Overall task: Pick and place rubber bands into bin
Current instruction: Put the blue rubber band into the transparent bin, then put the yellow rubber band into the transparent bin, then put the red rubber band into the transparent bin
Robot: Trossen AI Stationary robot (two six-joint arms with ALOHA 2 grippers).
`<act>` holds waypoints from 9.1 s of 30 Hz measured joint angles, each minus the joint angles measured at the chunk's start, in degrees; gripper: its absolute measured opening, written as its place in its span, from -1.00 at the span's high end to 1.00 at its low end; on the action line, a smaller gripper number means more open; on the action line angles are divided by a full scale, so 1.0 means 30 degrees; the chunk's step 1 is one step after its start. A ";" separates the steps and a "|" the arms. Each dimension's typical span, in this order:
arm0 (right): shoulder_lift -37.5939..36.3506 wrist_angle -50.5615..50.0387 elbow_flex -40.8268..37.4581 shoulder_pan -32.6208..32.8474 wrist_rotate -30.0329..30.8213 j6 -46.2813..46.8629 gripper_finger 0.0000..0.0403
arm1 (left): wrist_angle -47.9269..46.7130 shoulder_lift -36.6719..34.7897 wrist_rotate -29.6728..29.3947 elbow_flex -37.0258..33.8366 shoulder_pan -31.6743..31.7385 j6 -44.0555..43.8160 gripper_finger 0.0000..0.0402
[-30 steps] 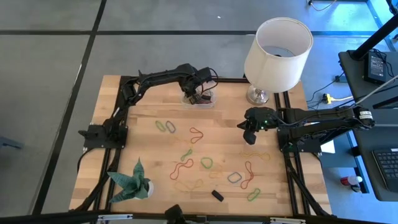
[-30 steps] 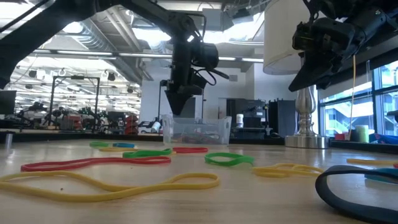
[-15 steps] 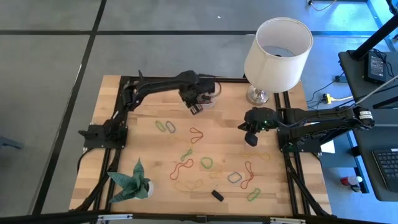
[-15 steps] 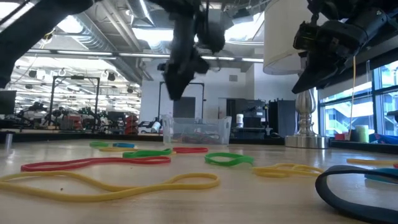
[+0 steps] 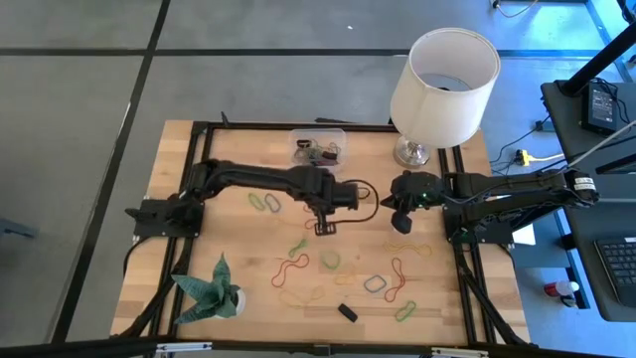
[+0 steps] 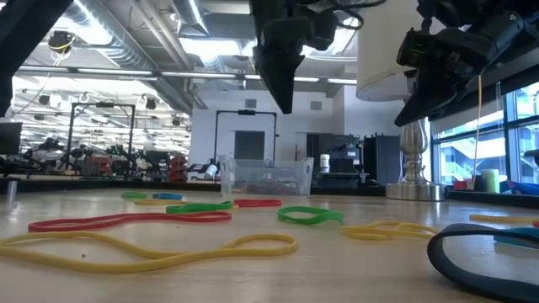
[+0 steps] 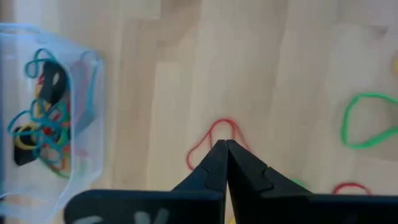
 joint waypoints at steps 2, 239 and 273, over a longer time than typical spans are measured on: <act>0.0011 -0.0491 0.0242 0.0352 0.0491 0.0814 0.99 | 0.0140 0.0000 -0.0403 -0.0153 -0.0261 -0.0449 0.99; -0.6291 -0.0818 -0.3155 0.7746 0.9224 0.7237 0.93 | 0.8312 -0.2051 0.3408 -0.4832 0.9499 1.0832 0.99; -0.6291 -0.0814 -0.3155 0.6860 0.9178 0.7667 0.93 | 0.6159 -0.5313 -0.1264 -0.4838 0.7584 0.3892 0.30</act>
